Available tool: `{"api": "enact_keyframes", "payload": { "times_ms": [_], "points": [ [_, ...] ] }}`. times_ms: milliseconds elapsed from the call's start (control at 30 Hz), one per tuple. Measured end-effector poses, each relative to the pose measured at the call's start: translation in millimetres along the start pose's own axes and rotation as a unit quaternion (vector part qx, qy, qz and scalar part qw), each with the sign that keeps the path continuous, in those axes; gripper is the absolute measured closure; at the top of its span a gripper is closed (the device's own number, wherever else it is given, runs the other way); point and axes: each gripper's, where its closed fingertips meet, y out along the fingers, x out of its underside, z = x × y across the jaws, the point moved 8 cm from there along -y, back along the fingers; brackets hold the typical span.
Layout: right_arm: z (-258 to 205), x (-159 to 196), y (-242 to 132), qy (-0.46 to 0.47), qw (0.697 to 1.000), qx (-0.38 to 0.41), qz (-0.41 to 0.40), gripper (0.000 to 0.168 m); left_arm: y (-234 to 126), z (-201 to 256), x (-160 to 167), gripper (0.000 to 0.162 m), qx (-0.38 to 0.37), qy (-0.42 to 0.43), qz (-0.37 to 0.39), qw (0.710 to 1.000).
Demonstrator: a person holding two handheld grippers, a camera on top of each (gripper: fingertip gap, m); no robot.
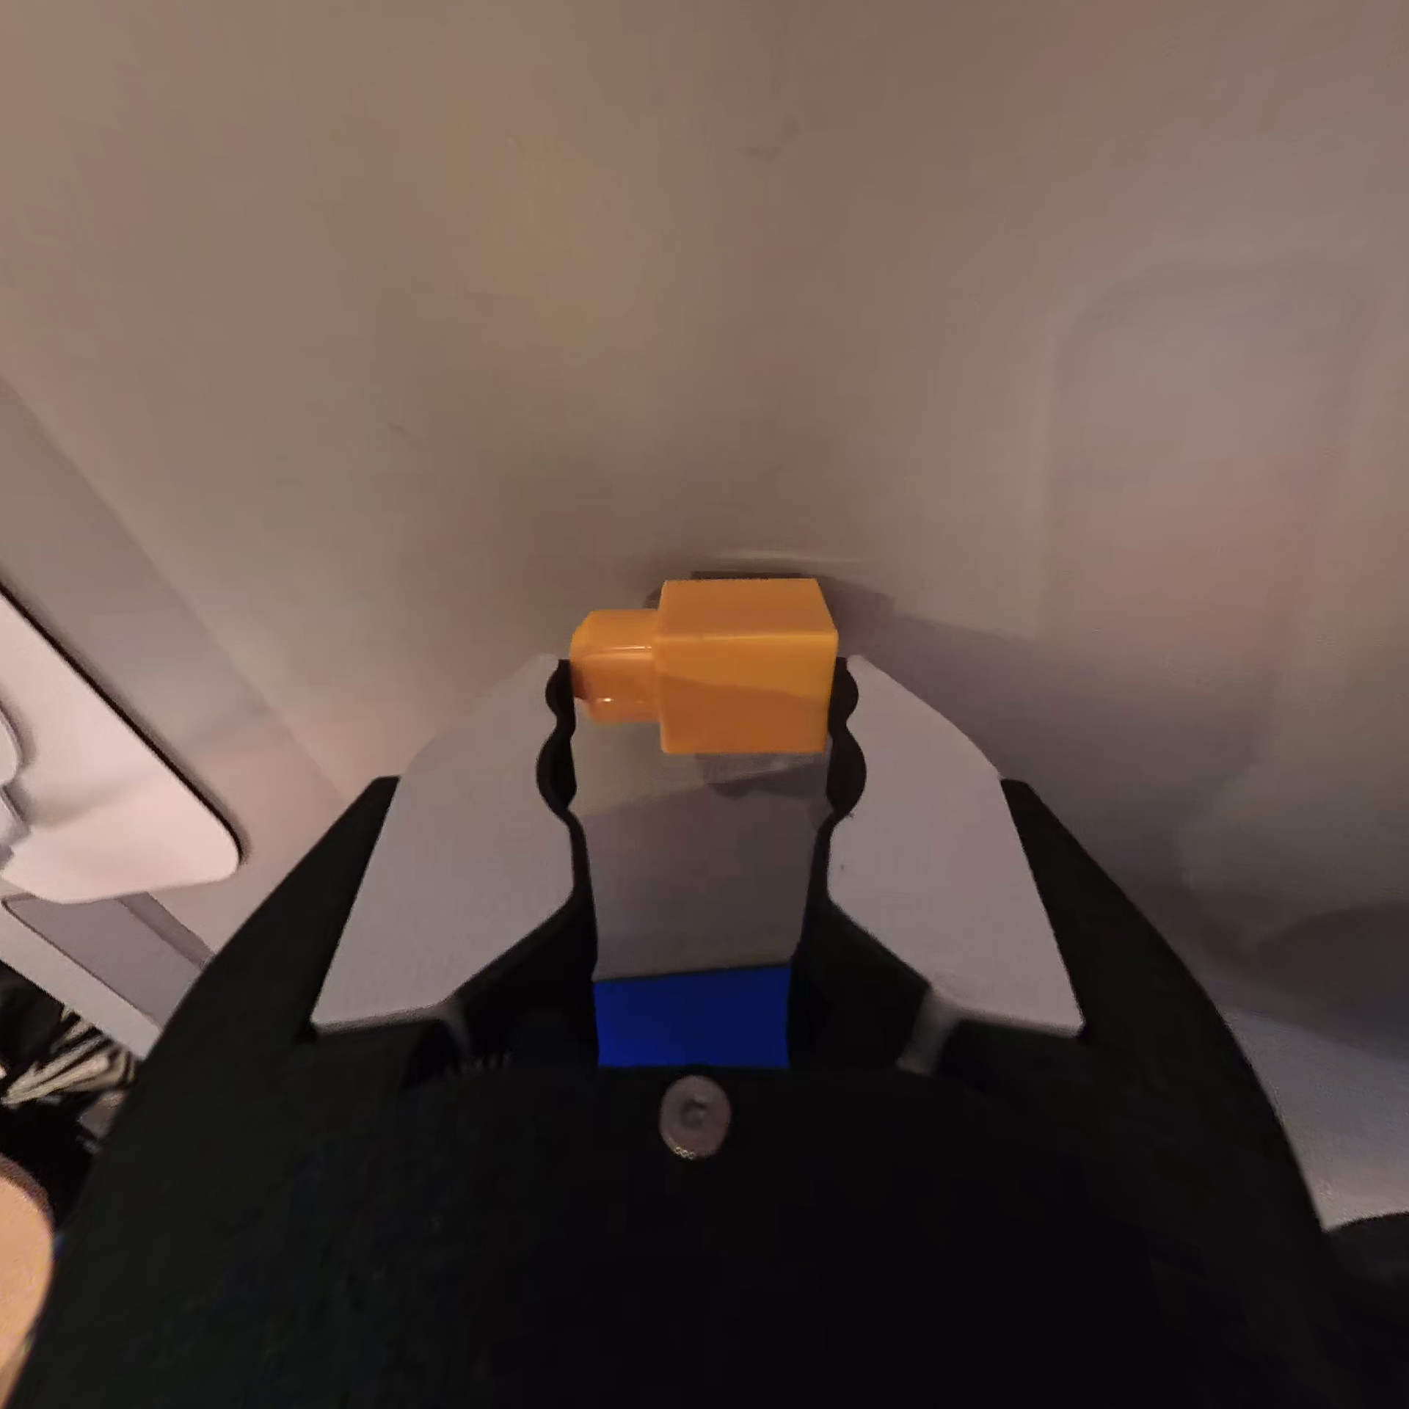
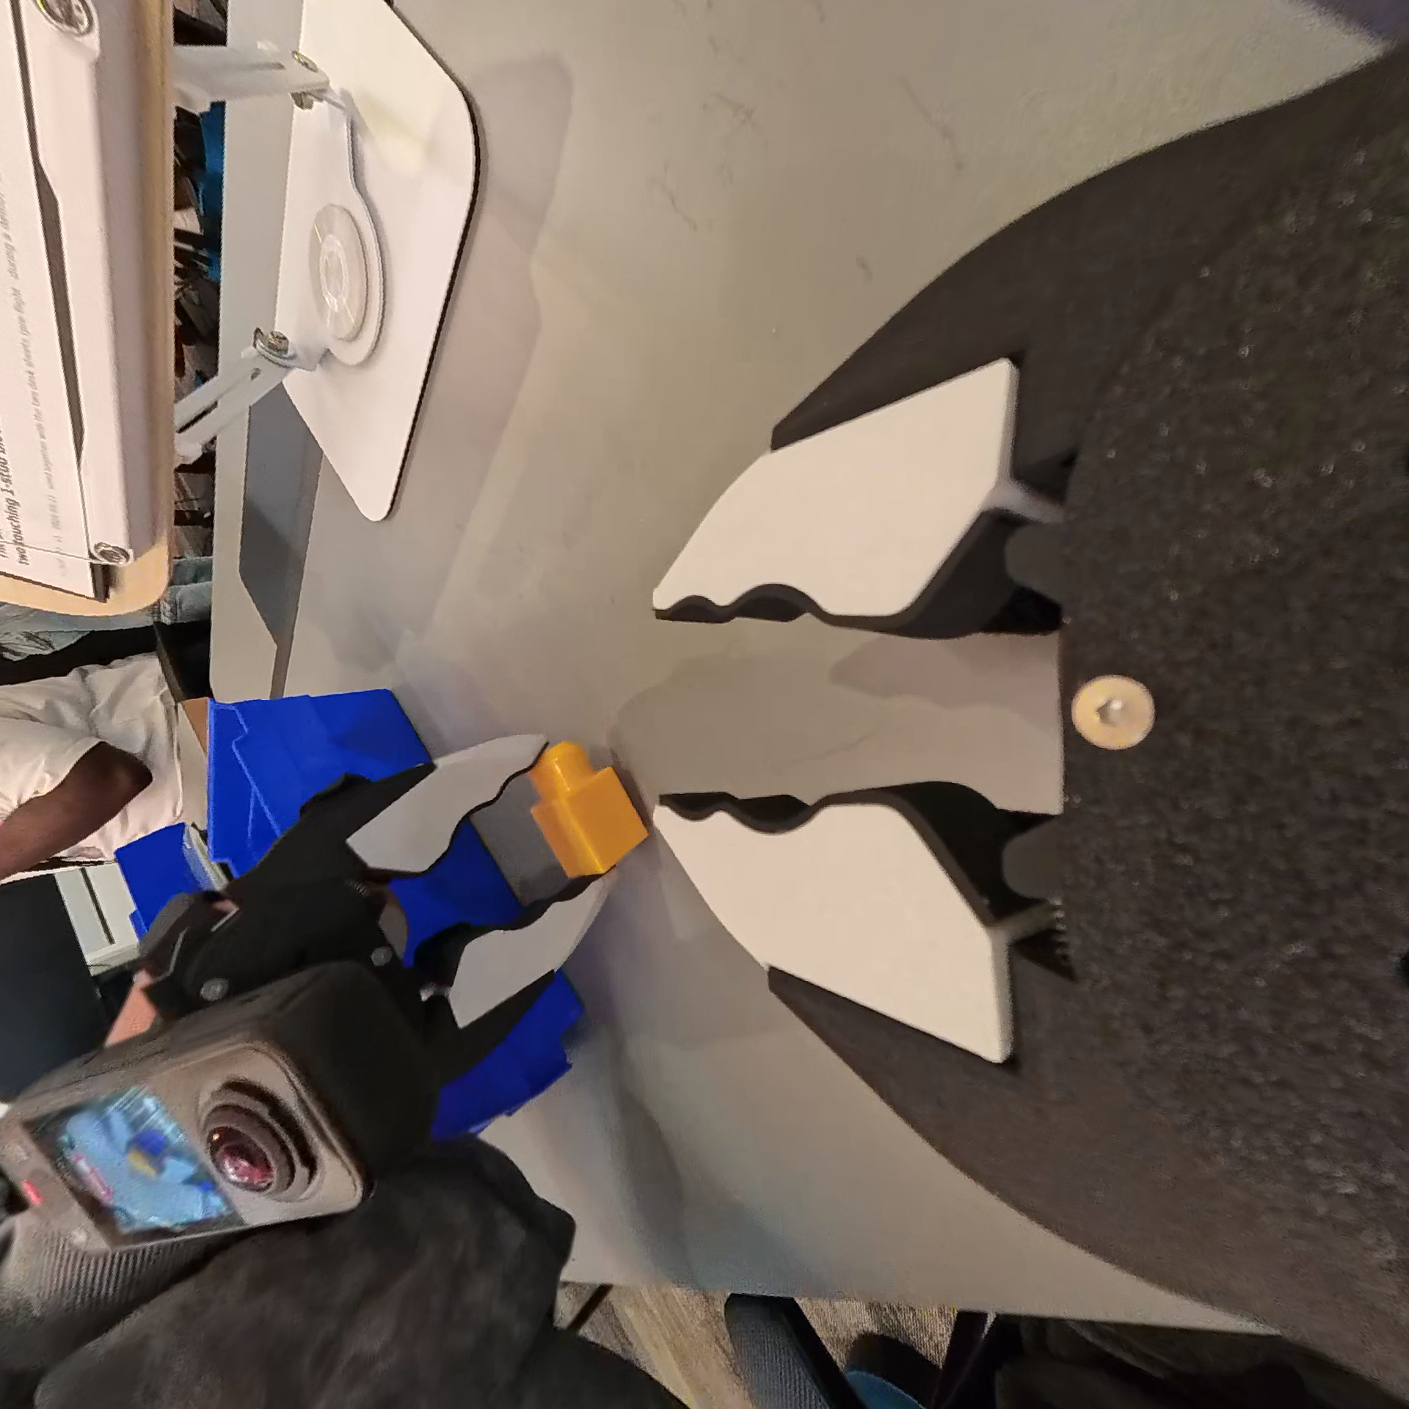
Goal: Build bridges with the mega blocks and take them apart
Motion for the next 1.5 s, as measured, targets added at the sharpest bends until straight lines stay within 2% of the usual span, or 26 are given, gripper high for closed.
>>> {"api": "enact_keyframes", "payload": {
  "times_ms": [167, 300, 367, 433, 500, 600, 667, 767, 833, 900, 933, 1000, 1033, 1100, 1167, 1233, 1333, 1433, 1500],
  "points": [
    [-1, 1, 2, 0.008, 1.0, -0.01, -0.009, 0.125, 4, 1, -2, 0.098, 0.001, 0.041, -0.024, 0.999],
    [-2, 2, 2, 0.009, 1.0, -0.017, -0.011, 0.125, -3, 7, -1, 0.073, -0.023, 0.045, -0.048, 0.998],
    [-2, 2, 3, 0.01, 1.0, -0.017, -0.015, 0.125, -21, 13, 3, 0.069, -0.038, 0.024, -0.067, 0.997],
    [-2, 3, 3, 0.012, 1.0, -0.018, -0.018, 0.126, -53, 20, 10, 0.071, -0.073, -0.025, -0.051, 0.996],
    [-3, 3, 3, 0.013, 1.0, -0.021, -0.018, 0.126, -92, 31, 23, 0.076, -0.118, -0.103, 0.004, 0.988],
    [-6, 4, 5, 0.013, 0.999, -0.026, -0.025, 0.126, -137, 57, 67, 0.068, -0.208, -0.247, 0.059, 0.945],
    [-7, 5, 6, 0.011, 0.999, -0.029, -0.031, 0.126, -147, 82, 107, 0.07, -0.235, -0.339, 0.06, 0.909],
    [-9, 7, 9, 0.009, 0.999, -0.034, -0.04, 0.126, -134, 115, 167, 0.078, -0.23, -0.478, 0.046, 0.847],
    [-9, 7, 11, 0.008, 0.998, -0.036, -0.043, 0.127, -115, 128, 201, 0.082, -0.183, -0.572, 0.033, 0.799],
    [-10, 7, 14, 0.006, 0.998, -0.038, -0.047, 0.128, -96, 133, 224, 0.082, -0.154, -0.632, 0.031, 0.759],
    [-10, 7, 14, 0.005, 0.998, -0.038, -0.05, 0.128, -87, 134, 232, 0.082, -0.146, -0.647, 0.029, 0.748],
    [-9, 9, 15, 0.002, 0.998, -0.037, -0.056, 0.128, -71, 134, 240, 0.084, -0.141, -0.658, 0.009, 0.74],
    [-9, 10, 15, 0.001, 0.998, -0.036, -0.059, 0.128, -64, 134, 241, 0.075, -0.144, -0.653, -0.01, 0.743],
    [-8, 11, 14, 0.002, 0.997, -0.034, -0.062, 0.128, -58, 132, 238, 0.075, -0.156, -0.641, -0.05, 0.75],
    [-7, 12, 13, 0.006, 0.997, -0.034, -0.063, 0.128, -55, 129, 230, 0.065, -0.141, -0.641, -0.071, 0.751],
    [-7, 12, 12, 0.007, 0.997, -0.035, -0.062, 0.128, -52, 128, 219, 0.074, -0.134, -0.635, -0.087, 0.756],
    [-9, 12, 12, 0.0, 0.997, -0.034, -0.066, 0.128, -46, 130, 206, 0.074, -0.13, -0.622, -0.118, 0.763],
    [-11, 13, 14, -0.008, 0.997, -0.037, -0.074, 0.128, -34, 129, 217, 0.077, -0.104, -0.665, -0.137, 0.727],
    [-13, 14, 14, -0.019, 0.996, -0.036, -0.078, 0.128, -27, 127, 225, 0.078, -0.063, -0.71, -0.107, 0.693]
  ]
}}
